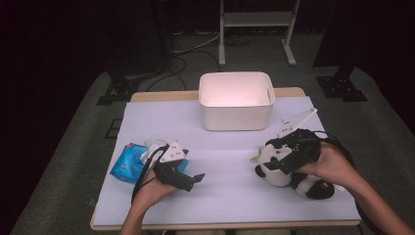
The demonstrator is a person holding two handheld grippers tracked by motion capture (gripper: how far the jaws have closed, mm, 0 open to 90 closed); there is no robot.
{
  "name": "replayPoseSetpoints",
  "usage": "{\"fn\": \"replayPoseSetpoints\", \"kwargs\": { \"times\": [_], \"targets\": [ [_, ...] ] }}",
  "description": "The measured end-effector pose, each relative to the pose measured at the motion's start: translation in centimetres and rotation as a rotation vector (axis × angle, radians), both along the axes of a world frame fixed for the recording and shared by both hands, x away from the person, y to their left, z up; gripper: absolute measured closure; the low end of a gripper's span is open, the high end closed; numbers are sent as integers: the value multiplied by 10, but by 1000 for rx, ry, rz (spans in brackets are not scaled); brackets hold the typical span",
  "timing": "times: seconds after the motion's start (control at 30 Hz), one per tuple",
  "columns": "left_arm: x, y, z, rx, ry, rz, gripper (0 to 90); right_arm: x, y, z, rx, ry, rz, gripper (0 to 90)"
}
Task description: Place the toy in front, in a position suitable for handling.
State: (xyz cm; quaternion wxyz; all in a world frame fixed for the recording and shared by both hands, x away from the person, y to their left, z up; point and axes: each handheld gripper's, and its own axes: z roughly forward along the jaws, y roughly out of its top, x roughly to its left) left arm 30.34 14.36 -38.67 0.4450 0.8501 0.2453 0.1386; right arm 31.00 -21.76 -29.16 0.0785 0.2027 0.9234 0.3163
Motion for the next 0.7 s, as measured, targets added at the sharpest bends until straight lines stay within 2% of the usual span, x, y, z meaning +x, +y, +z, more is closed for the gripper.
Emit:
{"fn": "replayPoseSetpoints", "kwargs": {
  "times": [0.23,0.5,0.63,0.7],
  "targets": [
    [0,-2,0,8,-2,-9,27,-1,-8,5,-13,-3,-10,224],
    [2,-4,0,10,3,-7,27,-2,-24,9,-27,-13,-39,244],
    [2,-6,1,9,4,-14,26,-4,-40,11,11,-16,-73,253],
    [2,-6,1,11,2,-20,27,-4,-45,11,13,-16,-81,254]
  ]
}}
